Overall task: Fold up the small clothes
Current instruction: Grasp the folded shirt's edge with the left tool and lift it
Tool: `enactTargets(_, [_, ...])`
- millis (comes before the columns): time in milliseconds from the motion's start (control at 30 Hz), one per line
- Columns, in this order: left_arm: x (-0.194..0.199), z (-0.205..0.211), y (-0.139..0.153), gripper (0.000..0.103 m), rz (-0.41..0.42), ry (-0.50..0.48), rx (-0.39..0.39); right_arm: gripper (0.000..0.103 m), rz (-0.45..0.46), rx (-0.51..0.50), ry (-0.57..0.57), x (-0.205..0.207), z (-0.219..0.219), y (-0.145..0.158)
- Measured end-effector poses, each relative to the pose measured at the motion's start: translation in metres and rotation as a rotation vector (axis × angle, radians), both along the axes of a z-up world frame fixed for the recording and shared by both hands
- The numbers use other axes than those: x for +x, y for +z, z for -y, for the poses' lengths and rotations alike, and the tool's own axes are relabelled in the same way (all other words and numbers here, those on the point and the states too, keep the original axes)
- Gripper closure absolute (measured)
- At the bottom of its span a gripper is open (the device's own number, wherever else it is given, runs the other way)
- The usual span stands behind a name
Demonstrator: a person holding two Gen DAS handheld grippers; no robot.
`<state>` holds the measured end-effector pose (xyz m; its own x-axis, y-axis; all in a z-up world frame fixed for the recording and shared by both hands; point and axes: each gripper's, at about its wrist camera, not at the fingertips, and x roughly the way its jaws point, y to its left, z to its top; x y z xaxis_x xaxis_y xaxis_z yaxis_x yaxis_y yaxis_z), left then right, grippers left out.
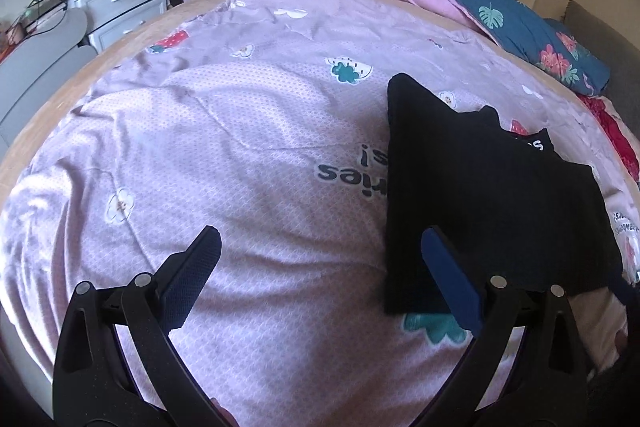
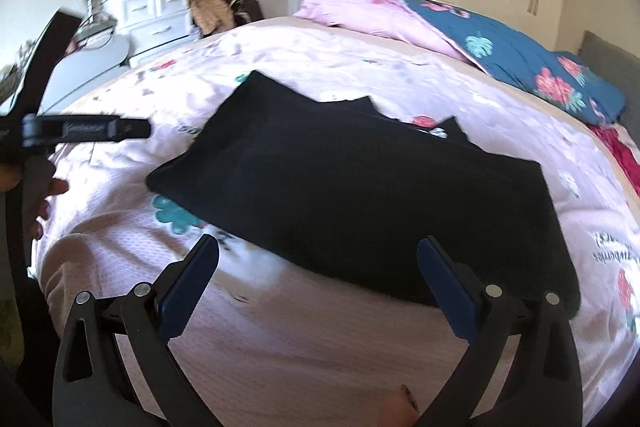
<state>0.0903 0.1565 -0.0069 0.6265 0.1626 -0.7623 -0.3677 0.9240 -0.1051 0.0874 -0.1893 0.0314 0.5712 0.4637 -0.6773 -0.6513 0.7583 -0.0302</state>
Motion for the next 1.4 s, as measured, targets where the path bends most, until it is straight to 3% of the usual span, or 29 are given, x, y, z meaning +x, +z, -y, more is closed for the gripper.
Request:
enactTargets(467, [0.053,-0.001,-0.007,0.009,-0.032,-0.027,0.015,0.004,0.039,-0.207,0.105,0.002,-0.081,-0.036])
enactTargets(767, [0.081,-0.006,-0.011,0.009,-0.054,-0.031,0.02,0.004,0.052,-0.245,0.082,0.028,-0.106,-0.043])
enactTargets(1000, [0.097,-0.011,-0.013,0.009,-0.057,-0.034,0.004,0.007,0.135,-0.246,0.062,0.038,-0.116,-0.038])
enactTargets(1067, [0.101,-0.012,-0.013,0.009,-0.055,-0.04,-0.015,0.029,0.143,-0.205,0.069,0.04,-0.112,-0.031])
enactTargets(1133, [0.105,-0.012,-0.012,0.009,-0.05,-0.048,-0.048,0.043,0.147,-0.16,0.088,0.038,-0.105,-0.024])
enactTargets(1167, [0.107,-0.013,-0.012,0.009,-0.046,-0.051,-0.066,0.058,0.15,-0.143,0.105,0.036,-0.102,-0.021])
enactTargets(1233, [0.112,-0.012,-0.011,0.009,-0.04,-0.061,-0.11,0.077,0.144,-0.101,0.132,0.033,-0.098,-0.015])
enactTargets(1267, [0.114,-0.011,-0.012,0.009,-0.038,-0.065,-0.132,0.083,0.148,-0.088,0.136,0.032,-0.096,-0.013])
enactTargets(1400, [0.128,-0.007,-0.014,0.009,-0.049,-0.09,-0.222,0.092,0.175,-0.046,0.135,0.027,-0.086,-0.003])
